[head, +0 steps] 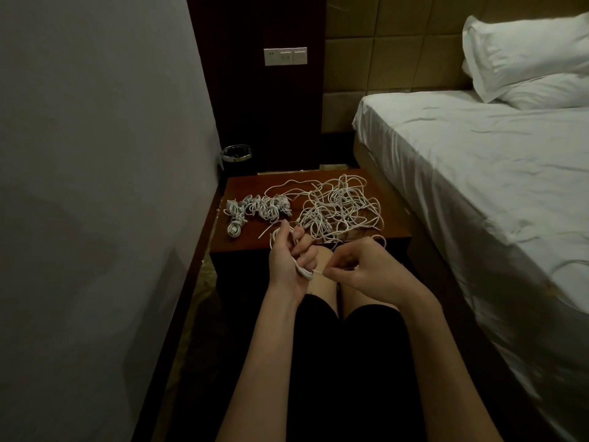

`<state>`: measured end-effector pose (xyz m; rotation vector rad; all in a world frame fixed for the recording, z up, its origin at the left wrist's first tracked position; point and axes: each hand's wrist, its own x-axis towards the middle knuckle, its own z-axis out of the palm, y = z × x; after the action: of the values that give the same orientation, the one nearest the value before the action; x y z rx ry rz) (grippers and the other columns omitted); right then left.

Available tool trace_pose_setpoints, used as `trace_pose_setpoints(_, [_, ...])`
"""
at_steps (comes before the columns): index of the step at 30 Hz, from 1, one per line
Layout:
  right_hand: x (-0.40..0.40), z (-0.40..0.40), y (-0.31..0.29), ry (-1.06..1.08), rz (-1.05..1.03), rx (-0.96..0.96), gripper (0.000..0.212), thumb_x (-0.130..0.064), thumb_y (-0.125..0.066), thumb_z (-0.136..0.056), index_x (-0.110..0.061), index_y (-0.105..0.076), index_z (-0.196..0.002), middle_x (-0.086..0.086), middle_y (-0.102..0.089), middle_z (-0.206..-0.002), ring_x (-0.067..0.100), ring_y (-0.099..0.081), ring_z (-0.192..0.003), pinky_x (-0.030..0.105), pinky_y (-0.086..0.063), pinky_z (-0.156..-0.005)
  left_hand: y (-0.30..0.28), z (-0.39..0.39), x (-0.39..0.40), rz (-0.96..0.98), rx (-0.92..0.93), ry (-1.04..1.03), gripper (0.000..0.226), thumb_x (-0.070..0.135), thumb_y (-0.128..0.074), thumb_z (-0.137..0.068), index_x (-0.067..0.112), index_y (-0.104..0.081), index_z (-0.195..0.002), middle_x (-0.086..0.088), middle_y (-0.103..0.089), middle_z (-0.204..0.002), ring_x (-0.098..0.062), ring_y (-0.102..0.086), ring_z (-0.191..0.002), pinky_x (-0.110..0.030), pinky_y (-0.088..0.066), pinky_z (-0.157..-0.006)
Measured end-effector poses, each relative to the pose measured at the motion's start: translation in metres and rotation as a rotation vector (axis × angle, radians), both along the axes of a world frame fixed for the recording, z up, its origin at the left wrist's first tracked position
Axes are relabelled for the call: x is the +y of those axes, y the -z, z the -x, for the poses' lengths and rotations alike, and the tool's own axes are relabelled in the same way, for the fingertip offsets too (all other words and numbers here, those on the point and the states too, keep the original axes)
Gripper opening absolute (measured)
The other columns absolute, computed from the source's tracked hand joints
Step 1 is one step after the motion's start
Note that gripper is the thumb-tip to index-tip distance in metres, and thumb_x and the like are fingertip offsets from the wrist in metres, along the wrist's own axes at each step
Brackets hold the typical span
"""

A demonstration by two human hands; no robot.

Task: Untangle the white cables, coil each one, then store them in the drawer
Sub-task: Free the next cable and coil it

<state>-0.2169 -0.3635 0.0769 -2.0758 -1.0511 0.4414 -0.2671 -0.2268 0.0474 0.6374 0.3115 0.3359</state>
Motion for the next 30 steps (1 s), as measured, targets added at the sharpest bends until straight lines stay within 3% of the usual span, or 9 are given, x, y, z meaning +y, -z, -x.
trace_pose_setpoints(4, [0.009, 0.004, 0.004, -0.013, 0.102, -0.147, 0.014, -0.047, -0.066, -0.079, -0.035, -0.067, -0.072, -0.017, -0.064, -0.069, 0.002, -0.062, -0.07, 0.039, -0.055, -0.072, 0.005, 0.001, 0.003, -0.046, 0.047, 0.01, 0.045, 0.041, -0.034, -0.104, 0.017, -0.038, -0.066, 0.008, -0.027, -0.043, -0.004, -0.021, -0.03, -0.017, -0.016, -0.033])
trace_pose_setpoints(8, [0.011, 0.005, 0.006, -0.024, 0.103, -0.144, 0.03, -0.064, -0.058, -0.07, -0.04, -0.07, -0.083, -0.019, -0.067, -0.074, -0.001, -0.062, -0.072, 0.041, -0.056, -0.069, 0.009, 0.002, 0.001, -0.02, 0.062, 0.043, 0.045, 0.039, -0.034, -0.104, 0.016, -0.039, -0.066, 0.008, -0.027, -0.042, -0.005, -0.022, -0.03, -0.017, -0.022, -0.035])
trace_pose_setpoints(10, [0.01, 0.008, 0.0, -0.041, 0.067, -0.133, 0.023, -0.059, -0.063, -0.075, -0.04, -0.073, -0.083, -0.019, -0.065, -0.069, -0.002, -0.058, -0.063, 0.032, -0.053, -0.062, 0.005, 0.002, 0.0, 0.029, 0.03, 0.049, 0.046, 0.039, -0.035, -0.103, 0.015, -0.041, -0.064, 0.007, -0.027, -0.043, -0.005, -0.023, -0.029, -0.017, -0.025, -0.037])
trace_pose_setpoints(12, [0.004, 0.006, -0.007, -0.062, 0.022, -0.026, 0.002, -0.035, -0.071, -0.083, -0.035, -0.071, -0.081, -0.014, -0.064, -0.064, -0.002, -0.057, -0.058, 0.02, -0.047, -0.058, -0.001, 0.003, 0.004, 0.028, 0.006, 0.028, 0.047, 0.039, -0.033, -0.104, 0.015, -0.041, -0.065, 0.008, -0.027, -0.043, -0.003, -0.022, -0.028, -0.015, -0.023, -0.031])
trace_pose_setpoints(15, [-0.011, -0.003, -0.014, -0.06, -0.002, 0.097, 0.013, -0.012, -0.071, -0.085, -0.024, -0.071, -0.09, -0.007, -0.071, -0.079, -0.002, -0.066, -0.074, 0.012, -0.05, -0.07, -0.004, 0.007, 0.009, -0.033, 0.014, 0.006, 0.046, 0.041, -0.031, -0.104, 0.017, -0.039, -0.066, 0.009, -0.026, -0.044, -0.003, -0.02, -0.029, -0.015, -0.018, -0.028])
trace_pose_setpoints(22, [-0.004, 0.002, -0.012, -0.1, 0.013, 0.001, 0.01, -0.014, -0.07, -0.086, -0.015, -0.076, -0.093, -0.007, -0.073, -0.086, -0.002, -0.065, -0.082, 0.013, -0.05, -0.08, -0.003, 0.0, 0.006, -0.294, 0.125, 0.0, 0.044, 0.04, -0.034, -0.104, 0.017, -0.036, -0.066, 0.009, -0.03, -0.046, -0.005, -0.024, -0.033, -0.017, -0.021, -0.034])
trace_pose_setpoints(26, [0.012, 0.012, -0.008, -0.09, -0.06, -0.087, 0.009, -0.021, -0.072, -0.085, -0.03, -0.074, -0.088, -0.018, -0.07, -0.089, -0.004, -0.065, -0.09, 0.026, -0.053, -0.091, -0.002, 0.002, -0.004, -0.345, 0.156, 0.127, 0.046, 0.043, -0.04, -0.101, 0.014, -0.049, -0.067, 0.003, -0.046, -0.059, -0.01, -0.046, -0.053, -0.022, -0.042, -0.054])
trace_pose_setpoints(28, [0.013, 0.012, -0.006, -0.054, -0.074, -0.066, 0.008, -0.02, -0.073, -0.083, -0.025, -0.07, -0.089, -0.013, -0.07, -0.084, -0.001, -0.067, -0.083, 0.032, -0.056, -0.086, 0.0, 0.005, -0.006, -0.438, 0.17, 0.245, 0.05, 0.052, -0.044, -0.095, 0.01, -0.063, -0.076, -0.003, -0.056, -0.071, -0.014, -0.055, -0.064, -0.024, -0.044, -0.06])
trace_pose_setpoints(30, [0.008, 0.009, -0.007, 0.031, -0.083, -0.059, 0.019, -0.027, -0.077, -0.079, -0.02, -0.063, -0.091, -0.006, -0.069, -0.079, 0.002, -0.067, -0.071, 0.028, -0.057, -0.073, 0.002, 0.007, -0.009, -0.495, 0.143, 0.347, 0.05, 0.06, -0.049, -0.084, 0.016, -0.069, -0.073, -0.004, -0.052, -0.067, -0.014, -0.048, -0.058, -0.024, -0.033, -0.054])
